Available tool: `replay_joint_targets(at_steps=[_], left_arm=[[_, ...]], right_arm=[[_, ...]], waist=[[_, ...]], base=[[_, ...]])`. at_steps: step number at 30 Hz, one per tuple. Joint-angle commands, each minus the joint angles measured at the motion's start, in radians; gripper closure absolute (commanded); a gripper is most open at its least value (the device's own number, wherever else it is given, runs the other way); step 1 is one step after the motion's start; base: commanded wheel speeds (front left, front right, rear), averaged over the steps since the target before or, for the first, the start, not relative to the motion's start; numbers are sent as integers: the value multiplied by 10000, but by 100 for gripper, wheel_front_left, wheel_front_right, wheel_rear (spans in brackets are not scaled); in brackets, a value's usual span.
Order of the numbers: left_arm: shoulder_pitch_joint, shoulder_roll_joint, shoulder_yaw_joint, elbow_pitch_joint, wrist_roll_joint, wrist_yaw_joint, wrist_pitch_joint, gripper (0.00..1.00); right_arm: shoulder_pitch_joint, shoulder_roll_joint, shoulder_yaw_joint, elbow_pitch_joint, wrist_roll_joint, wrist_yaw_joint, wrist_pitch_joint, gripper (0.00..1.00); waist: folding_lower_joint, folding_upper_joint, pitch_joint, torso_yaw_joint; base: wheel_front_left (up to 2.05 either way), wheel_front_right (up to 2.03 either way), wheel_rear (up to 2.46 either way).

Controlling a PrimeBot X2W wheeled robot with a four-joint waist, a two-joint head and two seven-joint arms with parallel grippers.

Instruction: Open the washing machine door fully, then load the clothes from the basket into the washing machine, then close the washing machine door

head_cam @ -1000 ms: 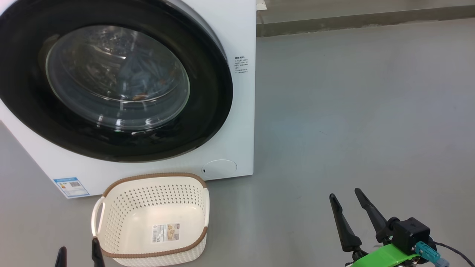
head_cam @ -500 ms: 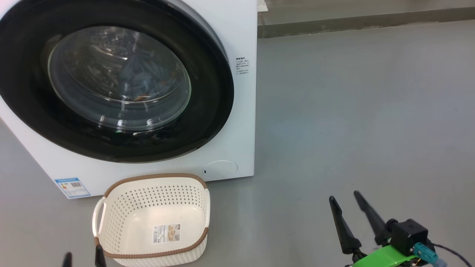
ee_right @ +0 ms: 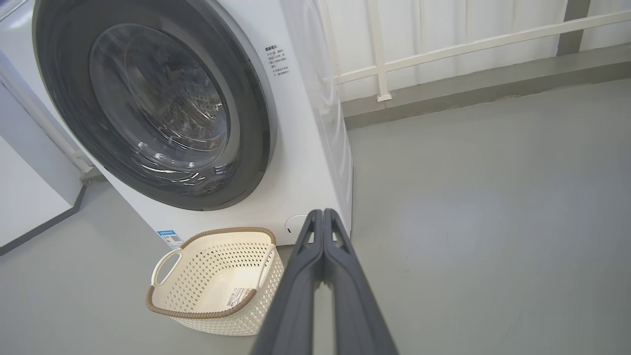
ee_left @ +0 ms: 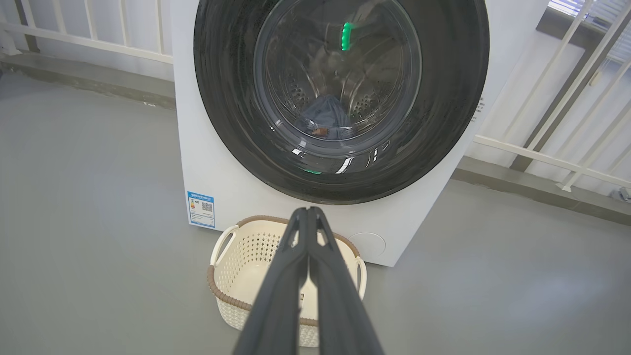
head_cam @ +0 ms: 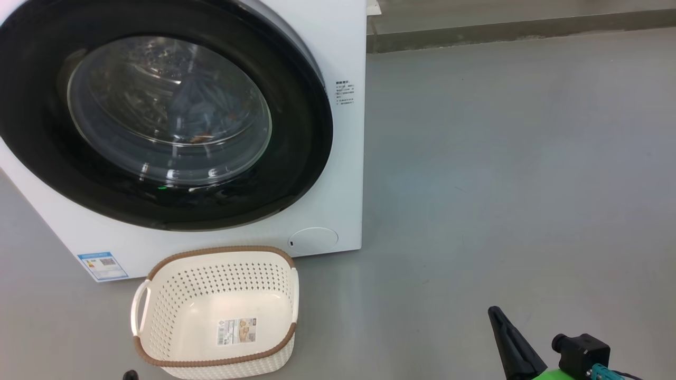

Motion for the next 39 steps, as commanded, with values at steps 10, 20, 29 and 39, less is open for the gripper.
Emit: replay_joint_targets(at_steps=[10, 20, 29, 39], left_arm=[[-592, 176, 42, 139, -1280, -265, 229, 100], [-931, 248, 67, 410, -2400, -420, 465, 100], [-1226, 305, 105, 616, -3397, -556, 685, 100], [-1544, 356, 160, 842, -4488, -705, 940, 100]], right_arm=[[-365, -30, -191, -248, 1323, -3, 314, 100], [-456, -39, -326, -250, 2439, -5, 589, 100], [-536, -43, -453, -254, 3439, -7, 842, 100], [-624, -43, -599, -258, 4542, -9, 1126, 100]], waist=[[-16, 0, 65, 2], [-16, 0, 108, 4], [-16, 0, 147, 6], [-16, 0, 190, 8]], base=[[0, 0, 0], [0, 0, 0], [0, 0, 0], [0, 0, 0]])
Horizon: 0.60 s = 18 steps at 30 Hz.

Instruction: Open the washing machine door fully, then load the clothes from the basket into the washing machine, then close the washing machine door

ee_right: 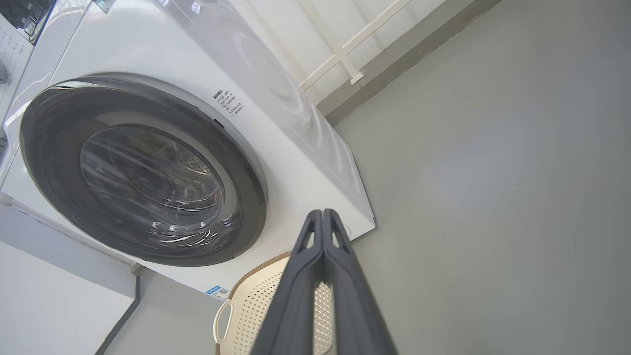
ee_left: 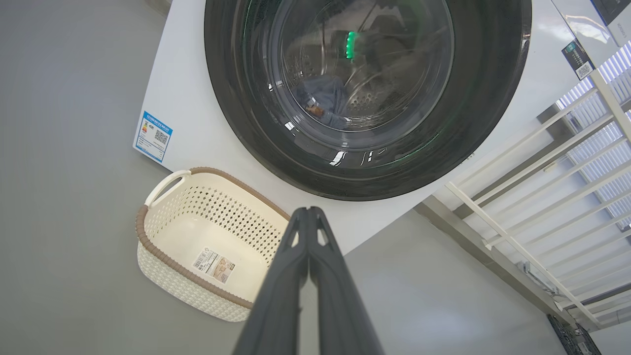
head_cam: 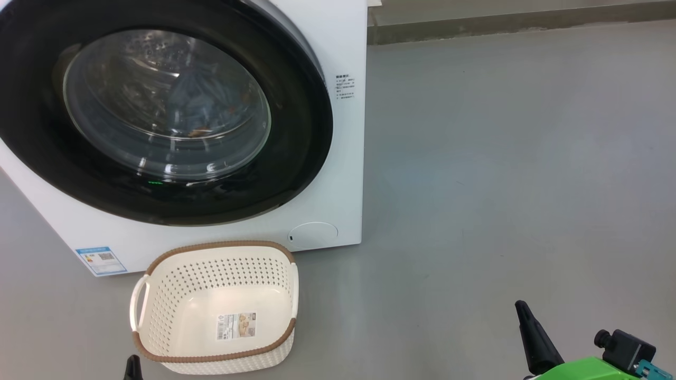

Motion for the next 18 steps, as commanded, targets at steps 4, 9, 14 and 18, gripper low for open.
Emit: replay_joint_targets(at_steps=[4, 9, 14, 18], left_arm=[[-617, 226, 184, 20, -729, -180, 144, 100], [-747, 243, 212, 115, -1163, -240, 251, 100], [-909, 262, 248, 234, -1703, -314, 386, 100], [-1040, 277, 279, 329, -2134, -374, 495, 100]], right_arm=[[-550, -39, -43, -258, 773, -10, 177, 100], [-586, -38, -104, -260, 1214, -10, 293, 100], [-630, -35, -181, -262, 1764, -11, 438, 100], [-666, -32, -244, -263, 2203, -12, 555, 100]], waist=[[0, 0, 24, 1], [0, 0, 41, 2], [0, 0, 62, 3], [0, 0, 80, 3]], base=[[0, 0, 0], [0, 0, 0], [0, 0, 0], [0, 0, 0]])
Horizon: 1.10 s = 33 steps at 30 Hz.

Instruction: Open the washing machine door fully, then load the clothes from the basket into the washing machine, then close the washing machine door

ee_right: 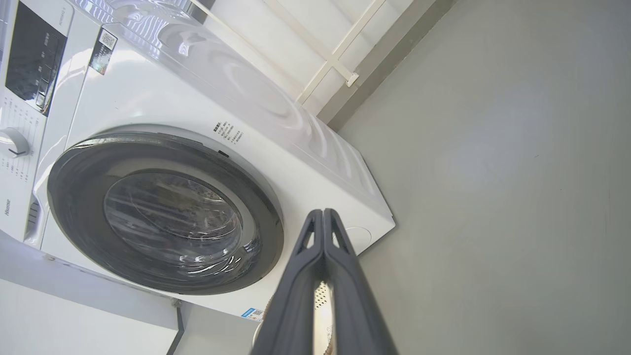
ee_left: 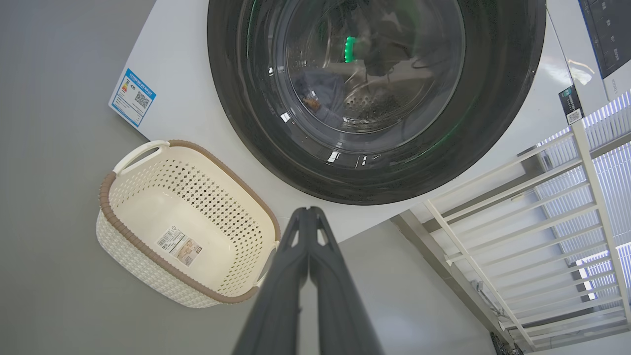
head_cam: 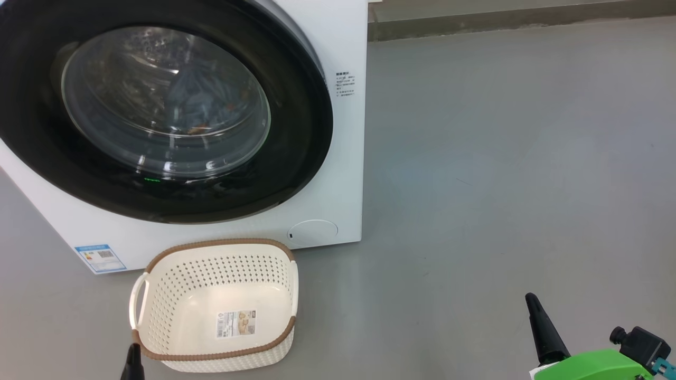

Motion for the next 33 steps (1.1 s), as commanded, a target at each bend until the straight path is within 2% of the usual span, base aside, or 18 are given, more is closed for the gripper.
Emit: replay_joint_targets(at_steps=[1, 33], left_arm=[[-502, 202, 231, -136, -221, -115, 38, 100], [-1547, 287, 520, 633, -3624, -592, 948, 100]], right_arm=[[-471, -33, 59, -254, 267, -12, 71, 100], [-760, 1, -458, -264, 3760, -18, 1020, 100]], waist=[[0, 0, 3, 0], [0, 0, 140, 6]], base=[[0, 0, 0], [0, 0, 0]])
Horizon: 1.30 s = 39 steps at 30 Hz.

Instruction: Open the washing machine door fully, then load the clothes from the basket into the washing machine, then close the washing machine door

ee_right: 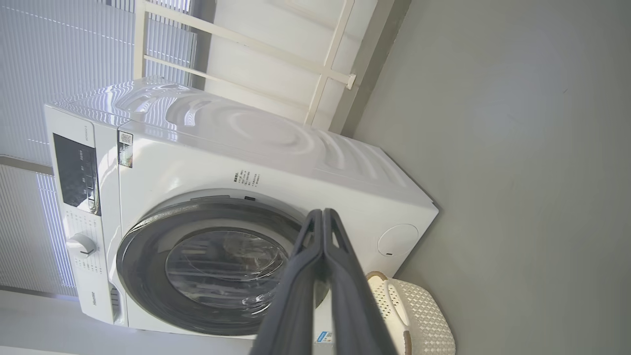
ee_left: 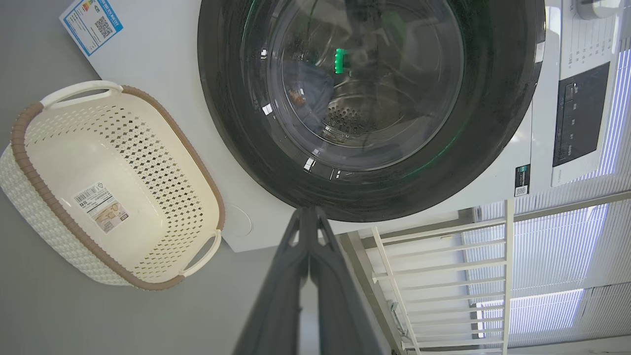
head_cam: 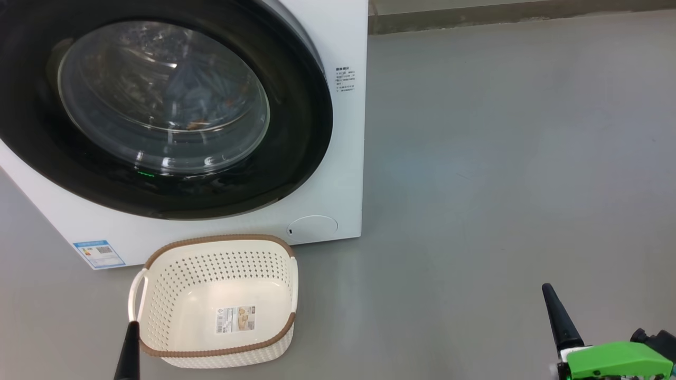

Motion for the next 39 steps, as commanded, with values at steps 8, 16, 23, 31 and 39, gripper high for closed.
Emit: replay_joint_targets(at_steps=[8, 16, 23, 31, 39], left_arm=[[-738, 196, 372, 62, -1046, -262, 274, 100], [-1001, 209, 456, 256, -1889, -381, 511, 100], [-1232, 220, 531, 426, -2625, -486, 720, 100], [-1371, 214, 593, 528, -3051, -548, 858, 100], [-1373, 191, 625, 529, -3025, -548, 884, 100]], right_arm=[[-596, -5, 30, -268, 1046, -12, 283, 100], [-669, 7, -104, -270, 1918, -13, 524, 100], [-733, 17, -221, -272, 2680, -14, 736, 100], [-772, 28, -298, -273, 3130, -15, 868, 100], [-773, 37, -311, -272, 3119, -15, 878, 100]], waist=[[0, 0, 34, 1], [0, 0, 69, 3], [0, 0, 99, 4], [0, 0, 117, 5], [0, 0, 117, 5]], base=[[0, 0, 0], [0, 0, 0], [0, 0, 0], [0, 0, 0], [0, 0, 0]])
